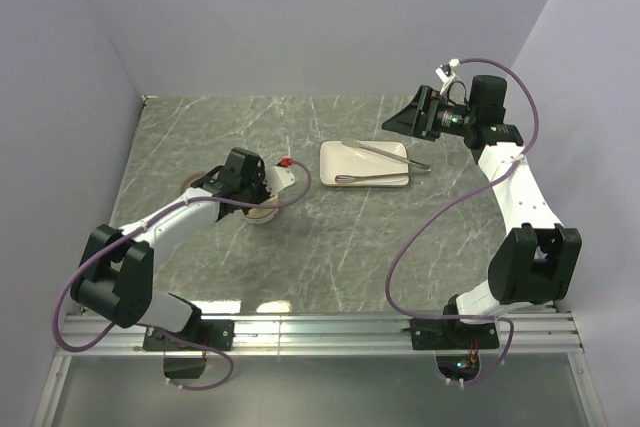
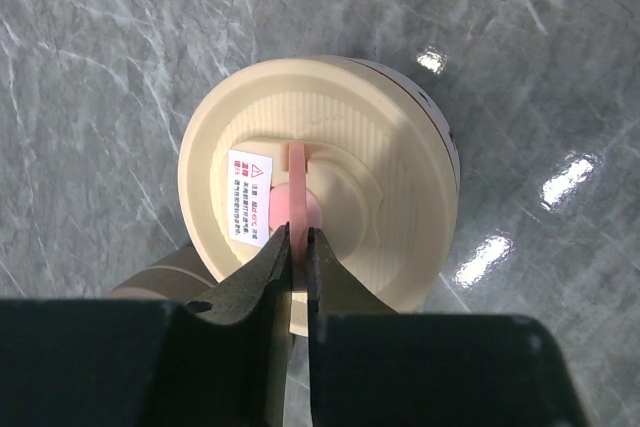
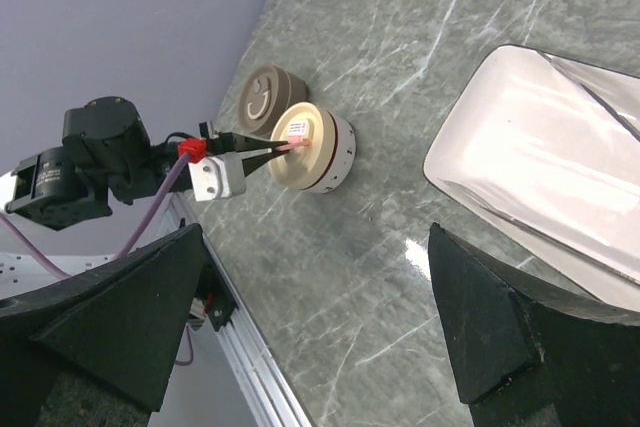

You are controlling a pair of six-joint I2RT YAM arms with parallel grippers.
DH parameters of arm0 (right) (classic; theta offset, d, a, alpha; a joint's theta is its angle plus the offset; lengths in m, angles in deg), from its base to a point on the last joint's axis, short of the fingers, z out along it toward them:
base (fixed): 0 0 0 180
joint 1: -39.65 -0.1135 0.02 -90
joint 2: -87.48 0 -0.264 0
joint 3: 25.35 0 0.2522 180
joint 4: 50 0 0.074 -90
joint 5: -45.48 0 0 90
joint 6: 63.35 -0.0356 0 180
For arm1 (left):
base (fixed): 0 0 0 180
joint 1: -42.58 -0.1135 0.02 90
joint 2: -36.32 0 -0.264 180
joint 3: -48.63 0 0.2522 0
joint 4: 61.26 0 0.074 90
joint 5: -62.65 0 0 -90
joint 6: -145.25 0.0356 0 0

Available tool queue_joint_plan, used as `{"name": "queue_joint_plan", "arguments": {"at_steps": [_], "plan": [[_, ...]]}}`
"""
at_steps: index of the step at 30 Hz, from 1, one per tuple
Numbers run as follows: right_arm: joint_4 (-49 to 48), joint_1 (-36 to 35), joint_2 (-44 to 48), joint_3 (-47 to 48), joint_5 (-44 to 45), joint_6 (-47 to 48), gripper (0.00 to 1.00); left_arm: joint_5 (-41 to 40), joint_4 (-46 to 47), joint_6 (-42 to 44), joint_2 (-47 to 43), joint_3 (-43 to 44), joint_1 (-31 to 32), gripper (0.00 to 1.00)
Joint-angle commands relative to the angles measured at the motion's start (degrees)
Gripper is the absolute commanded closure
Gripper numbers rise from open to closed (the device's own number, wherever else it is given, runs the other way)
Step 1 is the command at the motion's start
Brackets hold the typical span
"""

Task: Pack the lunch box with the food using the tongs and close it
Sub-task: Move the lunch box

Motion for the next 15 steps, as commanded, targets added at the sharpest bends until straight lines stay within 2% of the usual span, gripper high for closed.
{"name": "queue_joint_plan", "arguments": {"at_steps": [1, 3, 7, 15], "plan": [[-2.02, 0.41, 2.37, 0.42, -0.95, -0.01, 0.00, -2.03, -11.15, -0.25, 1.63, -1.81, -1.08, 0.86], [-1.94, 0.41, 2.37, 0.60, -1.03, -0.01, 0.00, -2.03, -11.67, -0.25, 1.46, -1.55, -1.08, 0.84], [-2.11, 0.33, 2.28, 0.51, -1.30, -0.19, 0.00, -1.68, -11.94, -0.78, 1.19, -0.93, -1.08, 0.73], [-2.46, 0.41, 2.02, 0.60, -1.74, -0.45, 0.00, 0.95, -14.22, -2.80, 1.54, 2.84, -1.08, 0.70]]}}
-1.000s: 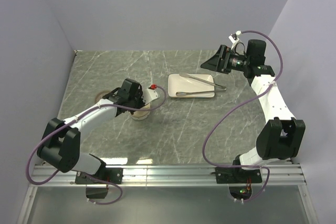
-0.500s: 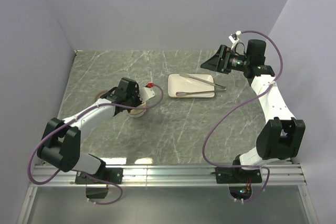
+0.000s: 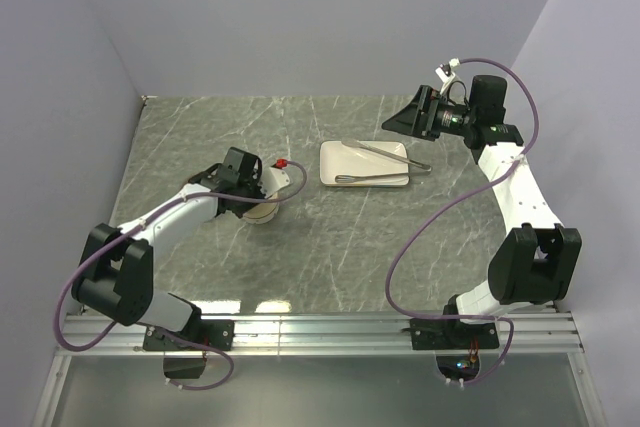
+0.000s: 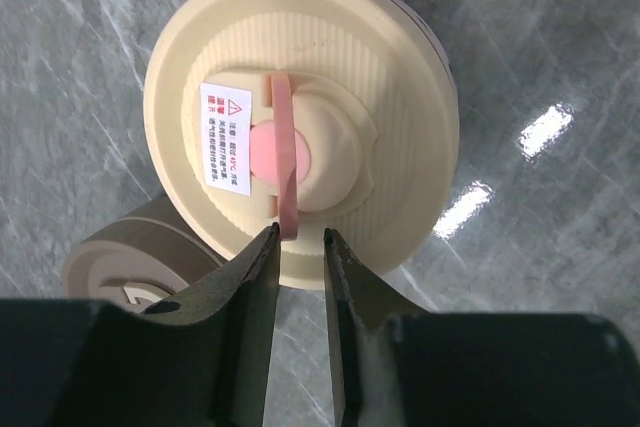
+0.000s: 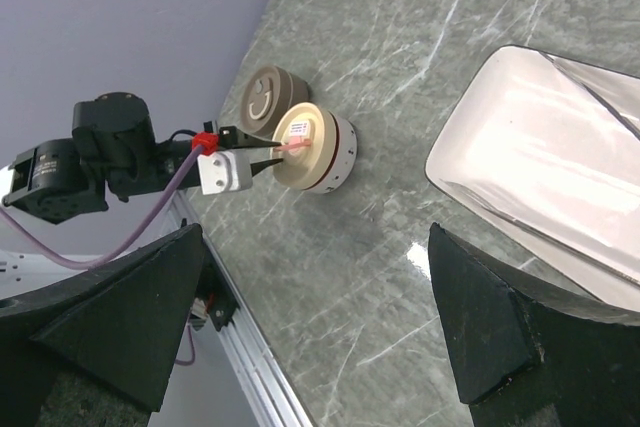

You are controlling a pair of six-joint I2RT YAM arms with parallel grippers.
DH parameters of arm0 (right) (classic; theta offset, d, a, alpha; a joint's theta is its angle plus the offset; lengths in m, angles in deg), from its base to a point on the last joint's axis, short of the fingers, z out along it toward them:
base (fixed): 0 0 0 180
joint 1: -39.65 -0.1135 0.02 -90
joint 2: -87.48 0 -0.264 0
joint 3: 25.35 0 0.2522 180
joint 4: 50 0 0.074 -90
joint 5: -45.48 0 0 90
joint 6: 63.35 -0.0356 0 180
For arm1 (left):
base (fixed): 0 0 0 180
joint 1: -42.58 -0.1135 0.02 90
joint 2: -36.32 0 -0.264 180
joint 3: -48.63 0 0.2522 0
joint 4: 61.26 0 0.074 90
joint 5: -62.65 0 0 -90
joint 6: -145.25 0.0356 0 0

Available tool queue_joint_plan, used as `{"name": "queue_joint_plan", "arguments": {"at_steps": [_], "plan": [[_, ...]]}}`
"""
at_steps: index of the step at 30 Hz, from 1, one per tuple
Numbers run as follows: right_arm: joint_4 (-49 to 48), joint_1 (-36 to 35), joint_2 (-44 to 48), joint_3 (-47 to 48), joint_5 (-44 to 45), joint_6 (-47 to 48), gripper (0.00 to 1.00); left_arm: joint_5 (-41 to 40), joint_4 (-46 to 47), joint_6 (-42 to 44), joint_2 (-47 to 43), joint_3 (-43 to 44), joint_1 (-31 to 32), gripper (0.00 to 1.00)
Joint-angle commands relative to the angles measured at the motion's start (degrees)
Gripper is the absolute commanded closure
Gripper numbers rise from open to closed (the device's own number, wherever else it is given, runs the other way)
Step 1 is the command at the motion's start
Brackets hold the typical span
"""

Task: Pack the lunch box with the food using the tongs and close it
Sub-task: Move the lunch box

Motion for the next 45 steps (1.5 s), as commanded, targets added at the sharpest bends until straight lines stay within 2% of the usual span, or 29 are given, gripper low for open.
{"name": "queue_joint_plan", "arguments": {"at_steps": [1, 16, 25, 31, 35, 37, 38, 40, 43, 45], "plan": [[-2.27, 0.41, 2.02, 0.60, -1.59, -0.17, 0.00, 2.77, -7.38, -1.88, 1.11, 1.32, -0.01, 0.70], [-3.06, 0.33, 1.40, 0.68, -2.11, -1.05, 0.00, 6.46, -10.11, -5.57, -0.48, 7.21, 1.04, 0.66], [-3.23, 0.32, 1.40, 0.51, -2.55, -0.79, 0.00, 9.54, -13.45, -9.44, -1.09, 14.06, 1.13, 0.62], [-1.39, 0.32, 2.02, 0.77, -1.94, 1.23, 0.00, 9.89, -13.45, -10.41, -1.36, 13.28, 2.09, 0.58], [2.72, 0.32, 3.07, 1.47, -0.19, 6.31, 0.00, 12.17, -13.45, -12.51, -2.32, 13.54, 2.19, 0.56], [7.46, 0.41, 3.86, 2.35, 2.36, 9.74, 0.00, 14.45, -12.92, -15.31, -3.90, 14.59, 2.19, 0.28], [9.05, 0.33, 4.21, 2.62, 2.98, 12.90, 0.00, 14.81, -11.62, -16.64, -5.38, 14.77, 2.10, 0.08], [14.39, 0.32, 4.83, 3.49, 4.21, 16.51, 0.00, 16.99, -10.03, -19.44, -7.15, 15.21, 1.14, 0.01], [19.60, 0.32, 6.49, 3.50, 6.92, 24.49, 0.00, 21.56, -7.39, -24.79, -9.79, 16.95, -1.75, 0.01], [21.11, 0.32, 8.59, 2.71, 9.13, 26.80, 0.00, 20.89, -5.11, -29.19, -9.71, 18.54, -3.17, 0.01]]}}
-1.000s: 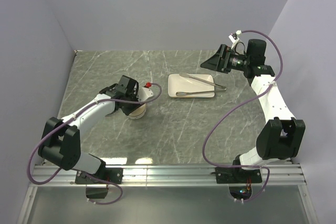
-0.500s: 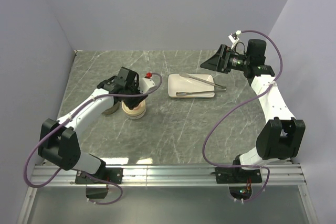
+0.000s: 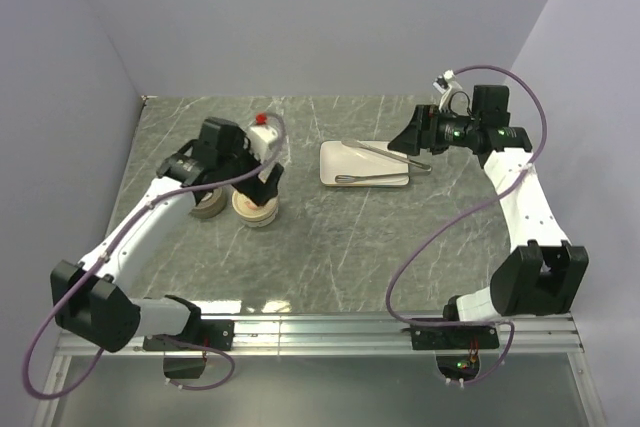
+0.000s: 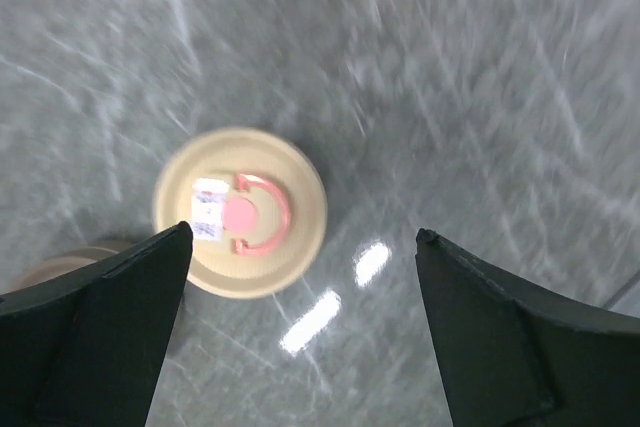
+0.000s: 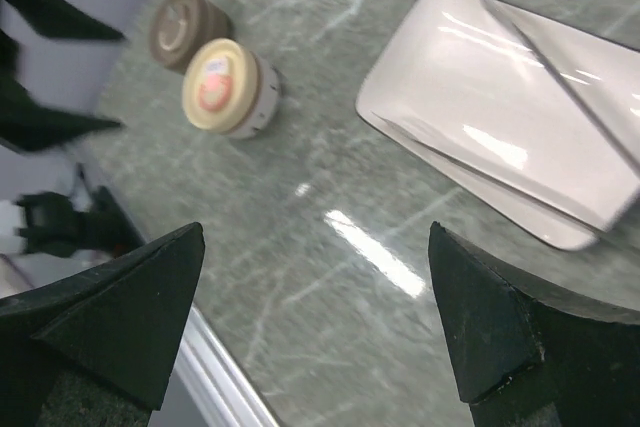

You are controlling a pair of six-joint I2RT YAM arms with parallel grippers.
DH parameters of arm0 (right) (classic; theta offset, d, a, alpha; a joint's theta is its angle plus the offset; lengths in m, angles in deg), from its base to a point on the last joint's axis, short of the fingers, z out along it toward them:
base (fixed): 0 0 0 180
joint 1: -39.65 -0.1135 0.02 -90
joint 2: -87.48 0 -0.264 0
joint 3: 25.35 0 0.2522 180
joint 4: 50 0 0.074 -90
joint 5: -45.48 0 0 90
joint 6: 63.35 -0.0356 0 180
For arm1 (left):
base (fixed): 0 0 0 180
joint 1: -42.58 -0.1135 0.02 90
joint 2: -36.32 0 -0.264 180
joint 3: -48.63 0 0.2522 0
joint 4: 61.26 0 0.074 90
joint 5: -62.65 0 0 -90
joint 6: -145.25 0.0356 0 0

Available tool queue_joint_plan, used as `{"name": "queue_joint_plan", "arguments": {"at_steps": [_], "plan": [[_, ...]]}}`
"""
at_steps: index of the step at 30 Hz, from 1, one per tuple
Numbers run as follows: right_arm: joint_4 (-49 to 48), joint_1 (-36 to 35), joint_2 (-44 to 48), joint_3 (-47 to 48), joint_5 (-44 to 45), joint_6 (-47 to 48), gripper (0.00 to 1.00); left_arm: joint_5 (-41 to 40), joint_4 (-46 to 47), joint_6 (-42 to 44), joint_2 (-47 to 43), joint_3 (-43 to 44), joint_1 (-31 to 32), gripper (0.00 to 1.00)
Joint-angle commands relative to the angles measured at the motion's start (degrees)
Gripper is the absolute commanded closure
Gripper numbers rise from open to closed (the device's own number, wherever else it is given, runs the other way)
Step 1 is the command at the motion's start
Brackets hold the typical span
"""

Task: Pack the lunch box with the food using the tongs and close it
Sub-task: Move the lunch box

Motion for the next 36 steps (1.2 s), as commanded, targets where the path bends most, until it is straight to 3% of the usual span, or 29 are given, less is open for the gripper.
{"name": "queue_joint_plan", "arguments": {"at_steps": [1, 7, 21, 36], "plan": [[6.86, 0.32, 5.85, 0.92, 6.44, 10.63, 0.00, 0.63, 7.07, -13.74, -1.69, 6.12, -3.04, 0.01], [11.86, 0.32, 9.72, -3.39, 14.19, 15.39, 0.00, 2.18, 3.04, -18.72, 3.59, 12.21, -6.56, 0.01], [8.19, 0.32, 14.29, -17.01, 17.45, 13.99, 0.00, 1.39, 10.77, -18.10, -0.36, -1.85, -9.03, 0.01], [5.64, -0.03, 20.19, -21.06, 15.96, 13.73, 0.00, 0.60, 13.49, -21.09, -3.00, -4.66, -9.73, 0.00]]}}
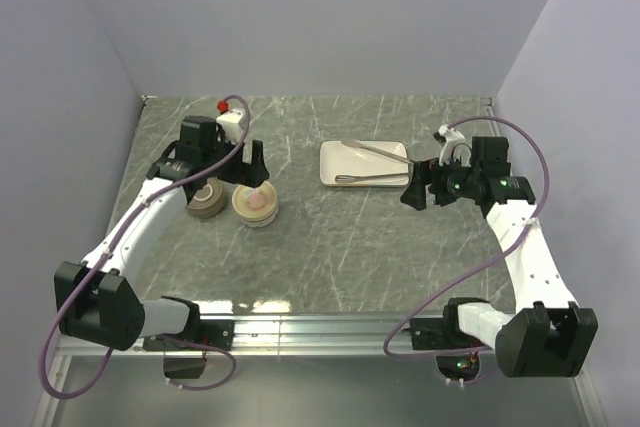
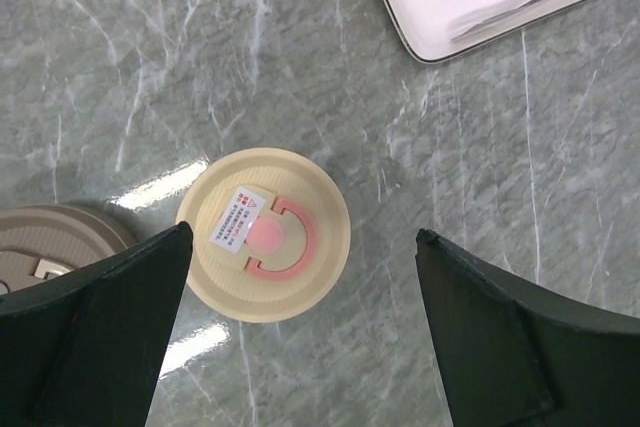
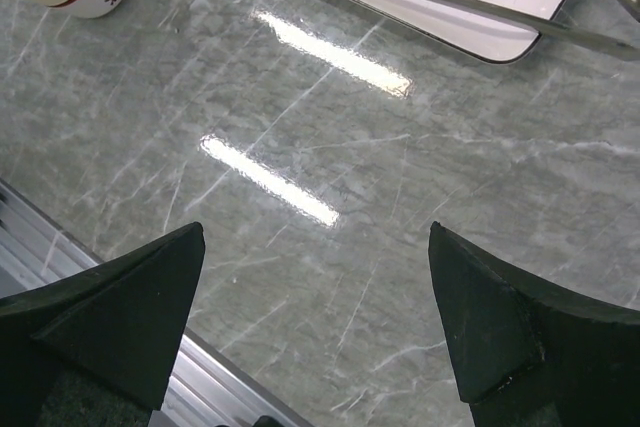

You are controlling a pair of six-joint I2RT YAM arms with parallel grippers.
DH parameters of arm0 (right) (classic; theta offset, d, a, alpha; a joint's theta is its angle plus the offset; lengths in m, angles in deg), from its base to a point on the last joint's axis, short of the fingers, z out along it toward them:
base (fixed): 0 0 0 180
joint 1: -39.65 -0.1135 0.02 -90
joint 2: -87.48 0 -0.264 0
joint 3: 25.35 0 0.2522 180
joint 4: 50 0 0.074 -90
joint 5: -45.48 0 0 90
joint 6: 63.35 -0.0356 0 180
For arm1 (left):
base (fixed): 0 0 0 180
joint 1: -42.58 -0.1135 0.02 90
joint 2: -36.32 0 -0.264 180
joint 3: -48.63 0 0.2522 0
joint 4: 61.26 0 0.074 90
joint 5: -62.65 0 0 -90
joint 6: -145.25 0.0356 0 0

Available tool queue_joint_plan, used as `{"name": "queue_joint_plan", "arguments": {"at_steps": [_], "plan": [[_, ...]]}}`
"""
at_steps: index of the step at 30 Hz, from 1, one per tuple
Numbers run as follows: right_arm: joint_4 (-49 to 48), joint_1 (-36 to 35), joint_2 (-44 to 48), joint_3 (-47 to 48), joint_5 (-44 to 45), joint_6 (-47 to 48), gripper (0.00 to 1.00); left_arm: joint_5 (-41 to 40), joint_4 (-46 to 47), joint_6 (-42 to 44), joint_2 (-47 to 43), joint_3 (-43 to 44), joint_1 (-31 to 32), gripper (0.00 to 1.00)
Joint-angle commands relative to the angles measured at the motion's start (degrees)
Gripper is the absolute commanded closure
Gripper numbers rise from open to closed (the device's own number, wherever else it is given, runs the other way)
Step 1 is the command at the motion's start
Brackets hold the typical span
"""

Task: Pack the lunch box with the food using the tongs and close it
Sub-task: Move the lunch box

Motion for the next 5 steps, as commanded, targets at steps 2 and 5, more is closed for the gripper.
{"name": "queue_joint_plan", "arguments": {"at_steps": [2, 5], "plan": [[-2.47, 0.06, 1.78, -0.41, -0.66, 0.15, 0.00, -0.10, 2.90, -1.59, -3.20, -1.15, -0.53, 0.01], [-2.65, -0.03, 1.96, -0.50, -0.83, -0.02, 0.00, -0.27, 2.90, -2.38, -3.64, -0.89, -0.88, 0.01]]}}
